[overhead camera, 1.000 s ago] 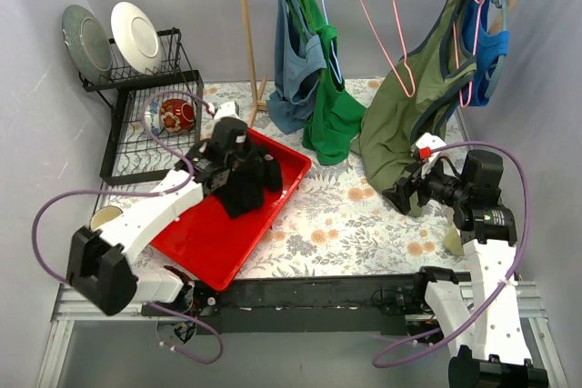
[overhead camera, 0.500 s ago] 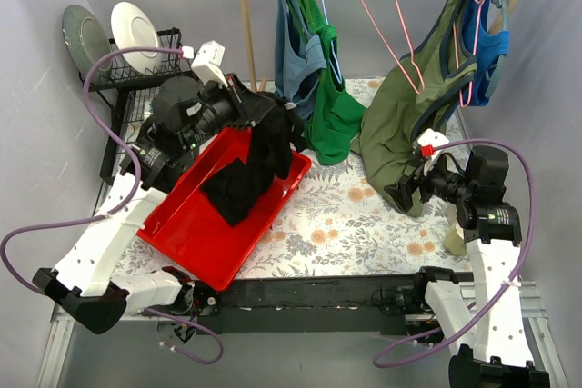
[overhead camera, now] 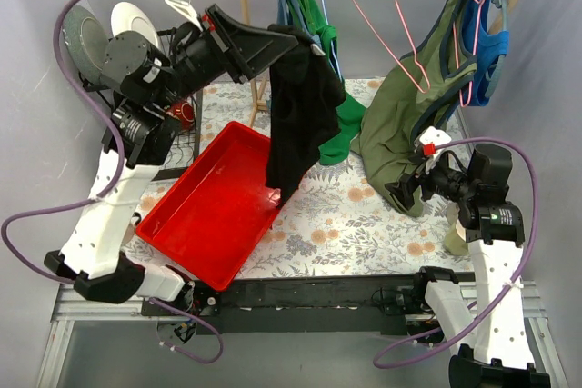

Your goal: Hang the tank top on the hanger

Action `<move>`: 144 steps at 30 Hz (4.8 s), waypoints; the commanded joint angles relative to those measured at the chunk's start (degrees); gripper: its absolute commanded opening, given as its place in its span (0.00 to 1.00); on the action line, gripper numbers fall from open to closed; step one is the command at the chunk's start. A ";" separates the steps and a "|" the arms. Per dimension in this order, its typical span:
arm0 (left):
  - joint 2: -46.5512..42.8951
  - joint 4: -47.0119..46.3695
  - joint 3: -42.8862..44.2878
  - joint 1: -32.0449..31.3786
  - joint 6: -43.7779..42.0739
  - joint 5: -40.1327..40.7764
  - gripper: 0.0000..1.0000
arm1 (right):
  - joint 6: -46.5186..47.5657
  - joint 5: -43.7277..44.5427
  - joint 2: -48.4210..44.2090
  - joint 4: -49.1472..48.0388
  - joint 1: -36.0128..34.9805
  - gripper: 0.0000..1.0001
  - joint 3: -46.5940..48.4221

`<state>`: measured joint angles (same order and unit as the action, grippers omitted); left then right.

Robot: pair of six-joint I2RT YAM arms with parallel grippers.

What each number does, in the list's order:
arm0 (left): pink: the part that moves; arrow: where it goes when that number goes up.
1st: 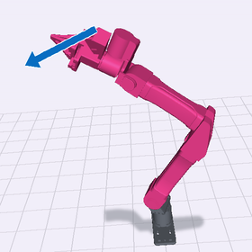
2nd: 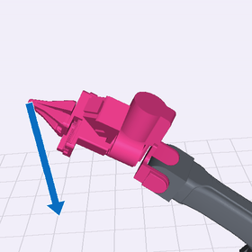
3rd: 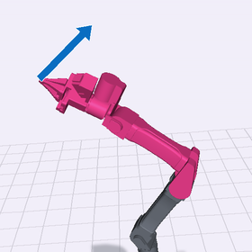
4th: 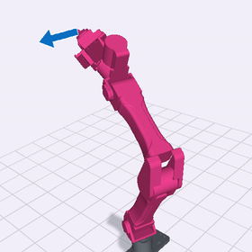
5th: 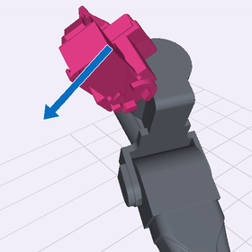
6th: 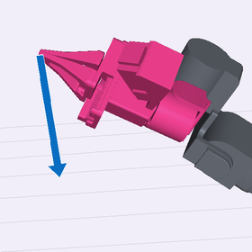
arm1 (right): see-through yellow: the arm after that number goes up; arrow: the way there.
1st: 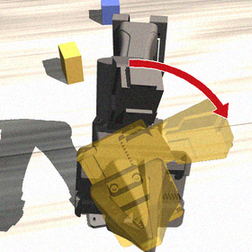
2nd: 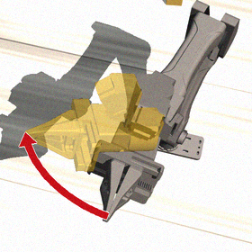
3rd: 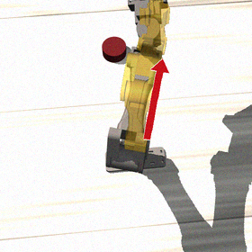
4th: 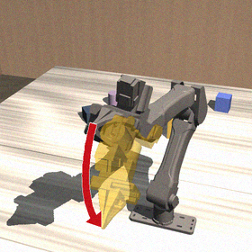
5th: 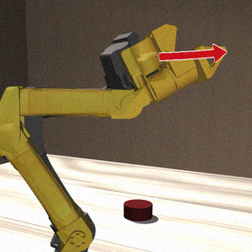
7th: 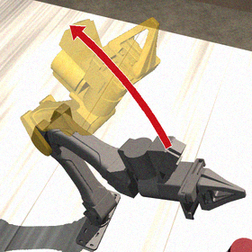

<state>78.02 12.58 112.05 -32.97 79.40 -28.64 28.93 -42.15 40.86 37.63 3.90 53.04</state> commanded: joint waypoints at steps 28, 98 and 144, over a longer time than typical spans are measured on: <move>-3.57 -27.16 -46.37 -14.05 9.11 4.38 0.00 | 4.82 10.69 -2.37 3.06 0.23 0.98 -0.38; -22.29 4.91 -45.10 -33.30 -7.67 44.56 0.00 | 16.86 38.52 6.18 3.95 -32.03 0.01 8.74; -27.91 -9.50 -83.66 -26.53 16.06 38.93 0.34 | -2.14 21.74 10.45 1.21 -19.11 0.73 25.53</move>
<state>53.28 2.74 26.61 -60.03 98.15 11.44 45.10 -21.15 48.58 54.68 -15.40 71.24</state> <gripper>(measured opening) 0.238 0.683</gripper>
